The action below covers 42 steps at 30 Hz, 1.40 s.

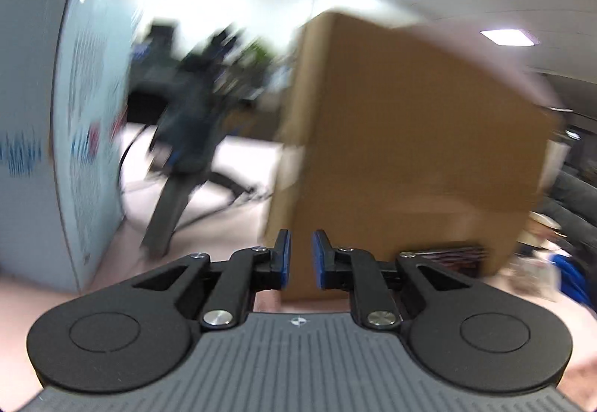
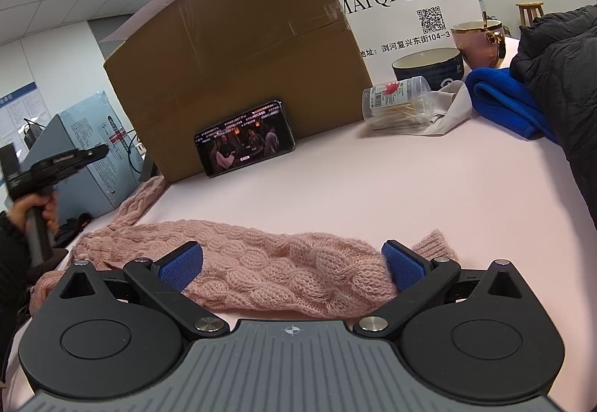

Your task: Fold clothes

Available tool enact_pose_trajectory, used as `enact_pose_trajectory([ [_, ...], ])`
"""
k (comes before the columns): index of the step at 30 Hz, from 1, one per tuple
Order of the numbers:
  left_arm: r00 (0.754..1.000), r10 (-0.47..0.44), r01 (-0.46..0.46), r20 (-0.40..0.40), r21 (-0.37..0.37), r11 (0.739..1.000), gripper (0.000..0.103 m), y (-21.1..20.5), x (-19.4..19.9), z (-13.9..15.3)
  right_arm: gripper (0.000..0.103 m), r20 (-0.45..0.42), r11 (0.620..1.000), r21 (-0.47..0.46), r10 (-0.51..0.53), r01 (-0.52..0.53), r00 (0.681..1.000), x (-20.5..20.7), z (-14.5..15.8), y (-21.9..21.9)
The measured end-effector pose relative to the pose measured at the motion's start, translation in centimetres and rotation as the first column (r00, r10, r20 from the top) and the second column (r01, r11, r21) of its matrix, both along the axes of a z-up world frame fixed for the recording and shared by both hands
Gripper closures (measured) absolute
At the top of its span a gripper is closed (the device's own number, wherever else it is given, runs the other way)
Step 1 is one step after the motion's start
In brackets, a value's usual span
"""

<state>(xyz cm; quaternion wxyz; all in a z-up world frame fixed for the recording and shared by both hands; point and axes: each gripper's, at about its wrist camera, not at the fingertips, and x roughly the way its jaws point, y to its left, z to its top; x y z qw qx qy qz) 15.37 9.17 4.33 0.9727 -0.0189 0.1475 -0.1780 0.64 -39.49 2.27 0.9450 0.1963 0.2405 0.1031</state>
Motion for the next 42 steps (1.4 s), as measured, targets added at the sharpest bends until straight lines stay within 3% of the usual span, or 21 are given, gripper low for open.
enact_pose_trajectory([
  [4,0.984,0.141,-0.112,-0.106,0.244,0.963,0.088,-1.8,2.9,-0.2,0.0,0.001,1.0,-0.007,-0.002,0.002,1.0,0.0,0.0,0.1],
  [8,0.951,0.214,-0.16,-0.222,0.238,0.958,0.081,-2.0,7.4,-1.6,0.0,0.0,1.0,-0.008,-0.002,0.002,1.0,0.1,0.0,0.1],
  [10,0.913,0.256,-0.207,-0.317,0.179,0.962,0.079,-1.8,10.6,-3.1,0.0,-0.001,1.0,-0.007,-0.002,0.002,1.0,0.1,0.0,0.1],
  [13,0.868,0.311,-0.26,-0.386,0.18,0.949,0.071,-1.8,13.5,-5.3,0.0,-0.002,1.0,-0.007,-0.001,0.001,1.0,0.2,0.0,0.1],
  [16,0.843,0.353,-0.31,-0.405,0.169,0.936,0.057,-1.5,15.1,-6.7,0.0,-0.005,1.0,-0.005,0.0,0.0,1.0,0.2,0.0,0.1],
  [17,0.838,0.366,-0.325,-0.404,0.17,0.93,0.043,-1.5,15.1,-7.1,0.0,-0.006,1.0,-0.005,0.001,-0.001,1.0,0.2,0.0,0.1],
  [18,0.834,0.382,-0.341,-0.397,0.173,0.924,0.035,-1.5,15.2,-7.4,0.0,-0.007,1.0,-0.006,0.002,-0.002,1.0,0.2,0.0,0.1],
  [19,0.83,0.398,-0.357,-0.39,0.176,0.917,0.035,-1.4,15.2,-7.6,0.0,-0.007,1.0,-0.006,0.003,-0.003,1.0,0.2,0.0,0.1],
  [22,0.849,0.397,-0.348,-0.349,0.196,0.917,0.04,-1.9,14.8,-8.0,0.0,-0.008,1.0,-0.007,0.004,-0.004,1.0,0.2,0.0,0.1],
  [24,0.87,0.358,-0.31,-0.339,0.188,0.932,0.078,-2.2,14.7,-7.9,0.0,-0.008,1.0,-0.006,0.004,-0.004,1.0,0.2,0.0,0.1],
  [26,0.884,0.318,-0.276,-0.341,0.166,0.947,0.096,-2.5,14.4,-7.4,0.0,-0.008,1.0,-0.005,0.003,-0.004,1.0,0.2,0.0,0.0],
  [29,0.914,0.303,-0.273,-0.27,0.144,0.951,0.096,-2.6,12.9,-6.1,0.0,-0.008,1.0,-0.001,0.003,-0.003,1.0,0.3,0.0,0.0],
  [33,0.955,0.256,-0.252,-0.148,0.051,0.966,0.096,-1.4,9.0,-2.8,0.0,-0.007,1.0,-0.002,0.003,-0.003,1.0,0.2,0.0,0.1],
  [34,0.968,0.239,-0.239,-0.078,0.016,0.971,0.096,-0.8,6.4,-1.3,0.0,-0.007,1.0,-0.002,0.003,-0.003,1.0,0.2,0.0,0.1],
  [36,0.975,0.22,-0.22,-0.019,0.001,0.976,0.096,-0.7,3.6,0.2,0.0,-0.006,1.0,-0.001,0.003,-0.003,1.0,0.2,0.0,0.1],
  [40,0.98,0.163,-0.162,0.111,-0.019,0.987,0.096,-0.6,-5.7,2.2,0.0,-0.003,1.0,0.0,0.002,-0.002,1.0,0.1,0.0,0.1],
  [42,0.982,0.141,-0.14,0.128,-0.016,0.99,0.095,-0.8,-8.3,2.0,0.0,-0.001,1.0,0.001,0.002,-0.002,1.0,0.1,0.0,0.0],
])
